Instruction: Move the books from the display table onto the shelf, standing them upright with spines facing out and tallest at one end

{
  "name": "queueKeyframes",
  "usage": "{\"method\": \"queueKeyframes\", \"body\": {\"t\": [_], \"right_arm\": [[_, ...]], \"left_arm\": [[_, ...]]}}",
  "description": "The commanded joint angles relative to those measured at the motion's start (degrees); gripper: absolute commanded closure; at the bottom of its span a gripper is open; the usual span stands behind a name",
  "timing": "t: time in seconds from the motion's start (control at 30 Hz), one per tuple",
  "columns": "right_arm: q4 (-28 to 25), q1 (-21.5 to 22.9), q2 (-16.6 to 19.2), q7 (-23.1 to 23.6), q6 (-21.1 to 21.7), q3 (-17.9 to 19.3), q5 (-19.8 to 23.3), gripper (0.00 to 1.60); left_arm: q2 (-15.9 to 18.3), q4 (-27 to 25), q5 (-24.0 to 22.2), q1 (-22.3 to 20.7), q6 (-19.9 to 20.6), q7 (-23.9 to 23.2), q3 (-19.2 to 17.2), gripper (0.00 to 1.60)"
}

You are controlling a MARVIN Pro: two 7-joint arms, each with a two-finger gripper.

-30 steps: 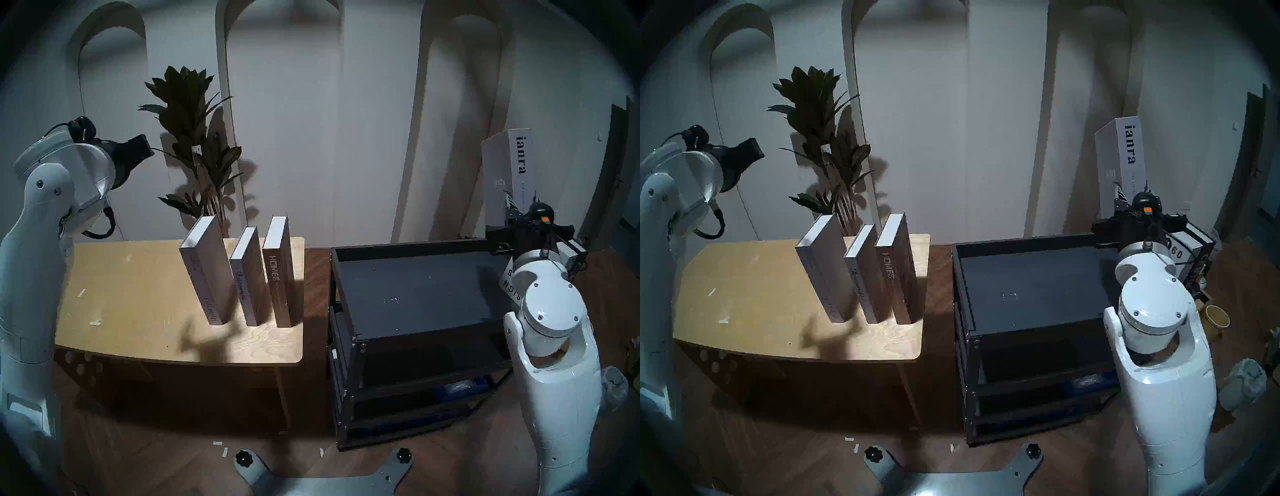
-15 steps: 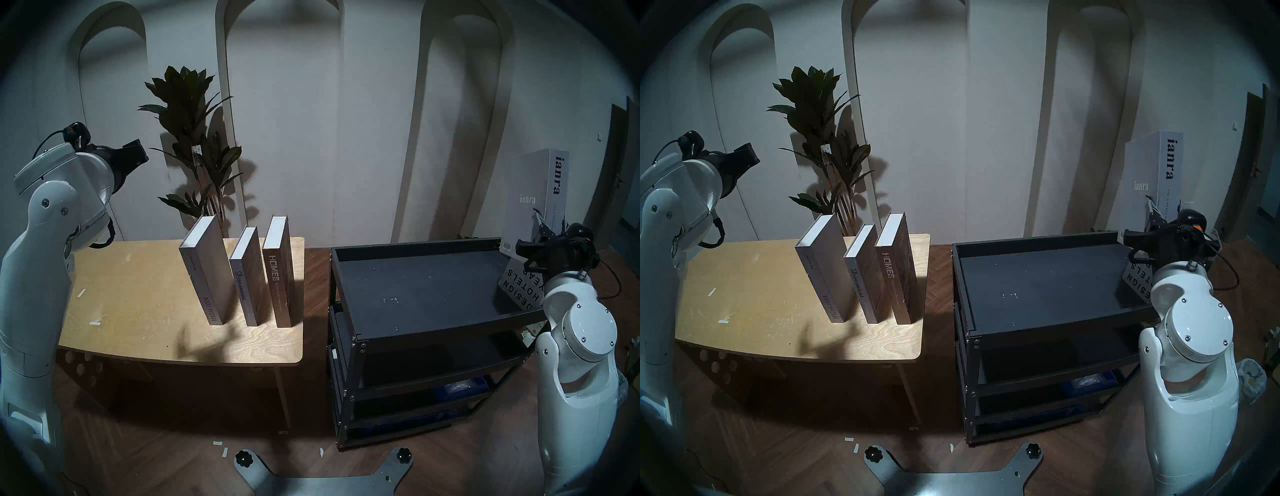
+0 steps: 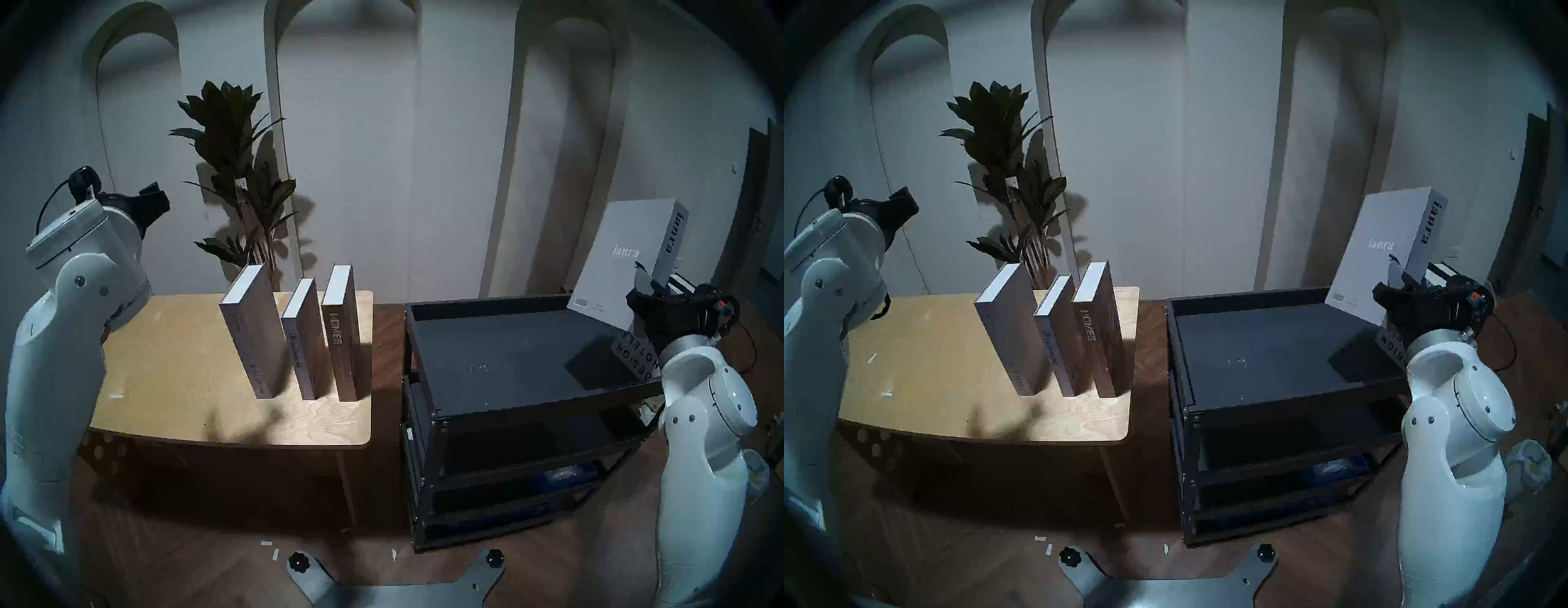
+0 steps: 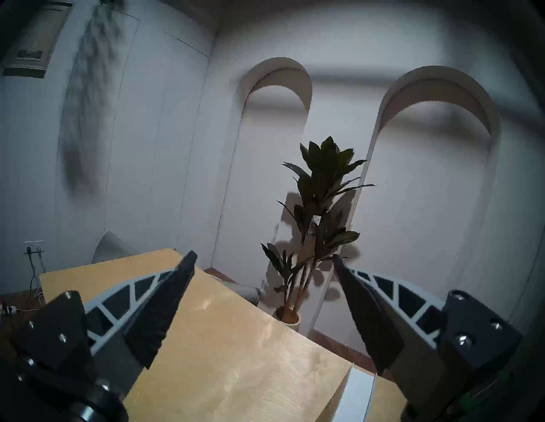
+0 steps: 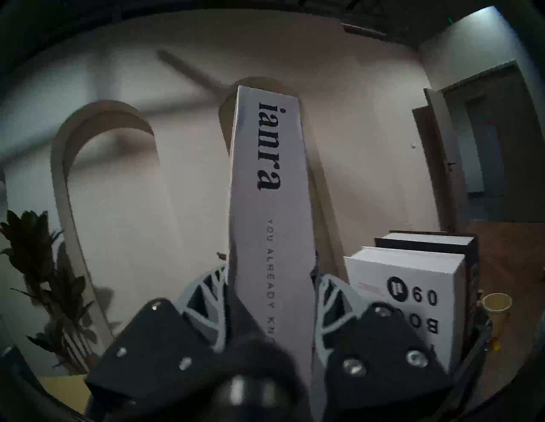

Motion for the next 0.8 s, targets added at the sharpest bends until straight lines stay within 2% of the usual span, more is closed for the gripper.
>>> {"method": "queueKeyframes", "body": {"t": [0.0,0.13,0.27,0.33,0.47,0.57,0.6,0.67,0.77], "right_arm": [[2.0,4.9,6.6,6.8,2.3,3.9,-2.4,1.6],[3.1,1.8,9.0,10.7,1.7,7.4,-3.0,1.6],[4.7,-2.4,11.3,15.2,-3.8,9.4,-5.7,1.6],[5.1,-3.6,11.3,16.5,-4.3,9.9,-6.2,1.6],[7.9,-3.5,10.3,20.5,-8.0,10.8,-10.0,1.6],[10.4,-2.9,10.4,21.7,-9.6,10.5,-11.5,1.6],[12.6,-2.5,10.9,22.4,-11.4,10.0,-13.5,1.6],[14.8,-1.9,10.8,23.3,-13.4,9.5,-14.8,1.6],[16.7,-0.9,10.8,23.4,-14.4,9.0,-15.7,1.6]], "left_arm": [[-0.3,0.2,4.3,1.0,-3.4,1.5,-0.7,0.0],[-0.8,1.0,6.3,2.2,-5.5,2.2,-0.7,0.0],[-1.2,1.5,8.3,2.9,-7.7,2.2,0.3,0.0],[-1.4,1.7,9.2,3.0,-8.7,1.9,1.2,0.0],[-1.4,2.0,10.9,3.0,-10.3,1.7,2.6,0.0],[-1.4,2.1,11.6,3.1,-11.0,1.8,3.2,0.0],[-1.5,2.3,11.8,3.2,-11.2,1.8,3.5,0.0],[-1.5,2.4,12.3,3.2,-11.7,1.8,3.9,0.0],[-1.1,2.6,12.9,3.3,-11.8,1.8,4.2,0.0]]}}
